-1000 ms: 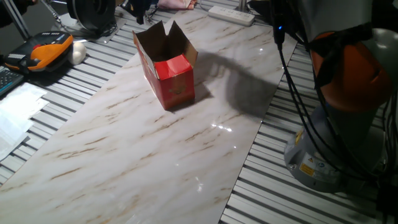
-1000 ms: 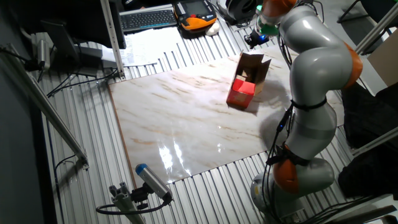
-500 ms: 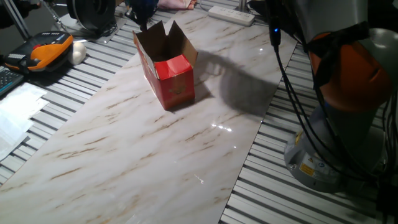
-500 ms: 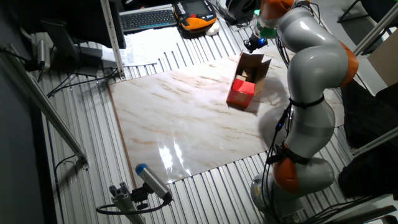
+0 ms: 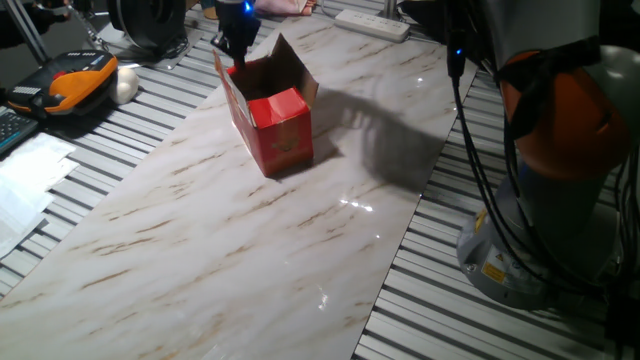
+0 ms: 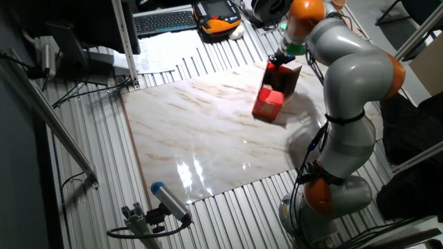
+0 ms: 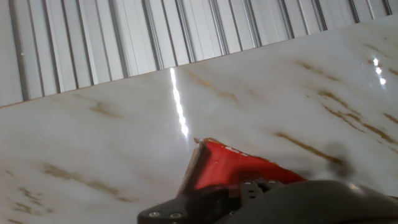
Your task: Cover the box
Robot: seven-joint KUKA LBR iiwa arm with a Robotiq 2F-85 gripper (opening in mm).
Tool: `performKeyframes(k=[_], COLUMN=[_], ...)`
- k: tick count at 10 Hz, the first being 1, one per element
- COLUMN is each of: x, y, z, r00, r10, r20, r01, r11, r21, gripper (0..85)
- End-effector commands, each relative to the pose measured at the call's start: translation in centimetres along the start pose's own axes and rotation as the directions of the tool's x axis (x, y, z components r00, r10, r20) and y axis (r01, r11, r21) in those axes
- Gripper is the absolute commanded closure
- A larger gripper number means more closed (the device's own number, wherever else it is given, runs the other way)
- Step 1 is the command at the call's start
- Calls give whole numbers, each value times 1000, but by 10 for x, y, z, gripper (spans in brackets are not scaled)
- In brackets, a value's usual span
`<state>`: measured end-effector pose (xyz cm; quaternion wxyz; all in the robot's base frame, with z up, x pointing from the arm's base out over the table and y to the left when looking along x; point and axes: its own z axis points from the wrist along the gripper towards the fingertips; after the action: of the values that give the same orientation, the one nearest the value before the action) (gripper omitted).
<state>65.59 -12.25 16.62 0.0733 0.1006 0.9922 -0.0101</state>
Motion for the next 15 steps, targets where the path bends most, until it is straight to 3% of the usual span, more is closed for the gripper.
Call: performKeyframes(k=[1, 5, 9, 10, 11, 15], x=[0, -1, 0, 0, 0, 8], y=[0, -1, 0, 0, 0, -10], z=[1, 15, 17, 16, 9, -41], r00=[1000, 999, 998, 999, 999, 997], r10=[2, 2, 5, 8, 7, -32], r20=[2, 51, 55, 53, 39, -65], r01=[-2, -4, -7, -9, -7, 31], r11=[1000, 999, 999, 1000, 1000, 999], r21=[1, 36, 35, 23, 10, -23], gripper=[850, 850, 850, 850, 850, 850])
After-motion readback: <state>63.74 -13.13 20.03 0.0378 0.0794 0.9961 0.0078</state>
